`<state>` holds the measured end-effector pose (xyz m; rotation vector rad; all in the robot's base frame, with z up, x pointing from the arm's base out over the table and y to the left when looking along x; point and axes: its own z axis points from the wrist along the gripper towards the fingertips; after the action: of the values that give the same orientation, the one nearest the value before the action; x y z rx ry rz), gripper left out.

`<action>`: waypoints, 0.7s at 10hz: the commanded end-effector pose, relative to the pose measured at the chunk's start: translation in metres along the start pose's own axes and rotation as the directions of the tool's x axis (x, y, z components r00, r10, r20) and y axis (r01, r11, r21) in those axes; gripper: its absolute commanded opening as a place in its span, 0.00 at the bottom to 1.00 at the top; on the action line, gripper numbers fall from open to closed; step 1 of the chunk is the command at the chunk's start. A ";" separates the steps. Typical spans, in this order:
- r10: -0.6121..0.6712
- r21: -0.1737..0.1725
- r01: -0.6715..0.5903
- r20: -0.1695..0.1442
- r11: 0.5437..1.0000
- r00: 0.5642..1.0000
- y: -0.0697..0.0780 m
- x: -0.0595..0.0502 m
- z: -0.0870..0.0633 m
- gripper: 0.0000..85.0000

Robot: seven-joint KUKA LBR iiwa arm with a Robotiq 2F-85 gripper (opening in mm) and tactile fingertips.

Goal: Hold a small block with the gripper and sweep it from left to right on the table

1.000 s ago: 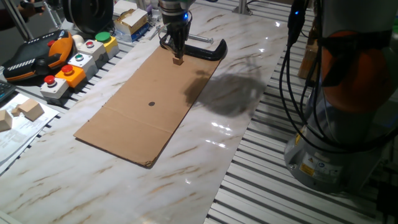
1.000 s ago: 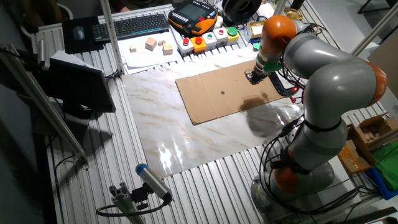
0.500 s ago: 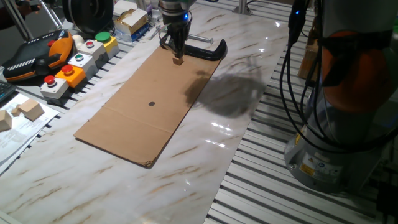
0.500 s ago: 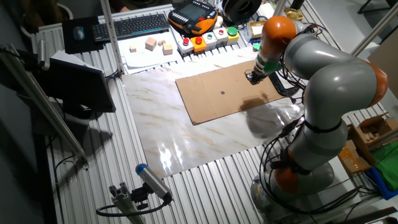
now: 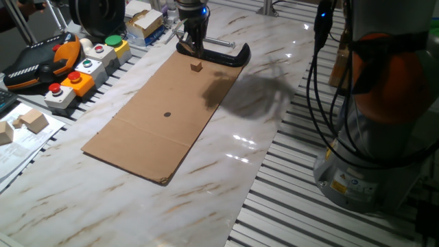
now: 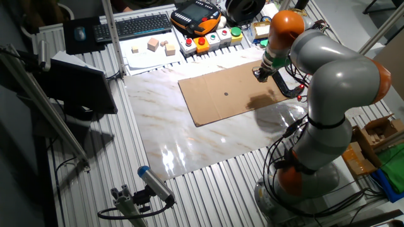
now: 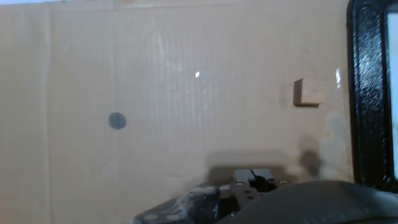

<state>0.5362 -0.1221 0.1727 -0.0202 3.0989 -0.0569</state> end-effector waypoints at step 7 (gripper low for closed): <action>0.000 -0.007 0.000 -0.005 1.000 1.000 -0.044 -0.016 0.025 0.01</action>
<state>0.5547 -0.1678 0.1496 -0.0213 3.1049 -0.0456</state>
